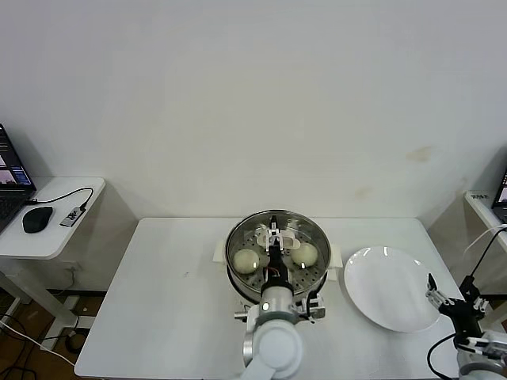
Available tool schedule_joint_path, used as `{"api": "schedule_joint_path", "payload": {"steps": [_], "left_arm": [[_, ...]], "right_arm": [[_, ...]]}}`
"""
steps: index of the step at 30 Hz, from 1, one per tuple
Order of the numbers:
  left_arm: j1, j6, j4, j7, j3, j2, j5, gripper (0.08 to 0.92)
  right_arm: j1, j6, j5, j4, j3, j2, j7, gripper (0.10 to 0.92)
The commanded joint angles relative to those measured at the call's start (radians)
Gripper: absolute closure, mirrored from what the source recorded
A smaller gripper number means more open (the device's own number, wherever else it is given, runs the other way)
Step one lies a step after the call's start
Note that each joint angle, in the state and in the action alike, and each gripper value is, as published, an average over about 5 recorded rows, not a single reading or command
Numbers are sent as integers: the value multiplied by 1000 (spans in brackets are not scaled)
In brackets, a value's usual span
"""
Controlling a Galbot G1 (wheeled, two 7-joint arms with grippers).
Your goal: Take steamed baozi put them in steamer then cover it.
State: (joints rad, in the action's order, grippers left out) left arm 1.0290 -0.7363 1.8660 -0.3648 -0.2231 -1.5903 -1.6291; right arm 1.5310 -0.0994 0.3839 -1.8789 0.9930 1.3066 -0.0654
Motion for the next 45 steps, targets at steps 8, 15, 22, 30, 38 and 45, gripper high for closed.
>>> {"api": "schedule_joint_path", "payload": {"steps": [8, 15, 22, 30, 38, 45], "left_arm": [[110, 75, 346, 0, 154, 108, 360, 178], [180, 292, 386, 254, 493, 227, 1028, 177], [350, 585, 261, 451, 726, 231, 1352, 177], [552, 671, 230, 466, 813, 193, 1524, 177], [725, 604, 257, 402, 808, 174, 1587, 177], [777, 558, 292, 374, 781, 168, 1559, 177]], "right_arm": [[52, 10, 16, -58, -68, -27, -17, 203], [131, 66, 16, -106, -220, -100, -14, 203], [152, 126, 20, -96, -296, -110, 4, 203], [220, 134, 28, -113, -324, -158, 21, 203], [263, 129, 43, -137, -331, -169, 26, 203], [282, 40, 88, -199, -309, -169, 17, 203]]}}
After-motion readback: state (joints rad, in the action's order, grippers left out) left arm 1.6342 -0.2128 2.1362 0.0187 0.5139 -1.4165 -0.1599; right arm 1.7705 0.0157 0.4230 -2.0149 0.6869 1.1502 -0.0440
